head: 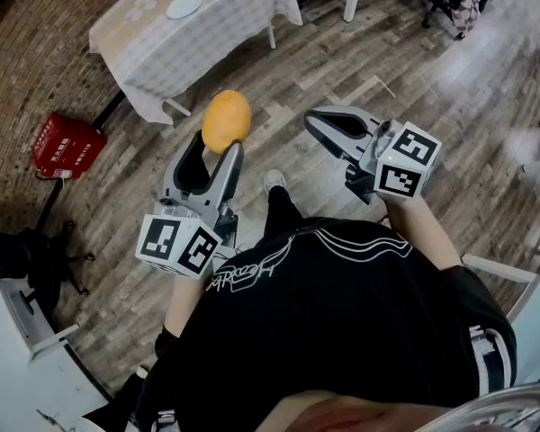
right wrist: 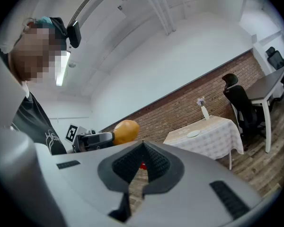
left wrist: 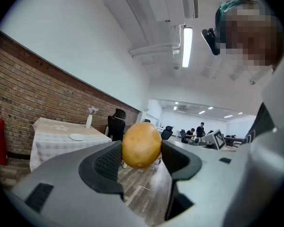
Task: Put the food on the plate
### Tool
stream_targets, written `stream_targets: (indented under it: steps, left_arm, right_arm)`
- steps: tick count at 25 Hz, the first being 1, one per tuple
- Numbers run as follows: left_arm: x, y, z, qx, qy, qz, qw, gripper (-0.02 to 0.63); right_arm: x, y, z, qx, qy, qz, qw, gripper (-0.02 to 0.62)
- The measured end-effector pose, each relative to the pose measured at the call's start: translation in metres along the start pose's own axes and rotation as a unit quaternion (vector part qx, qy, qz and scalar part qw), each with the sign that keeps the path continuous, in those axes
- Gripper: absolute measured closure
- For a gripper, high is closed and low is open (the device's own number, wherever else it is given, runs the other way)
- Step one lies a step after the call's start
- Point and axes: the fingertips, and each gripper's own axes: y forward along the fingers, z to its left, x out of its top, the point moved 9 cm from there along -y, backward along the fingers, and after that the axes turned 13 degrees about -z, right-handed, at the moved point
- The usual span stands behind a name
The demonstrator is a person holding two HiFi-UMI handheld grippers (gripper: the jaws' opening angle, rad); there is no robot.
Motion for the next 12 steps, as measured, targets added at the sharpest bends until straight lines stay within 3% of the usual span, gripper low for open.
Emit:
stream_targets:
  steps: [12]
  left_arm:
    - [-0.014,0.010,0.010,-0.005,-0.005,-0.013,0.9999,0.342]
  right_arm:
    - [-0.005,0.009,-0.012,0.002,0.002,0.006,1.000,0.598]
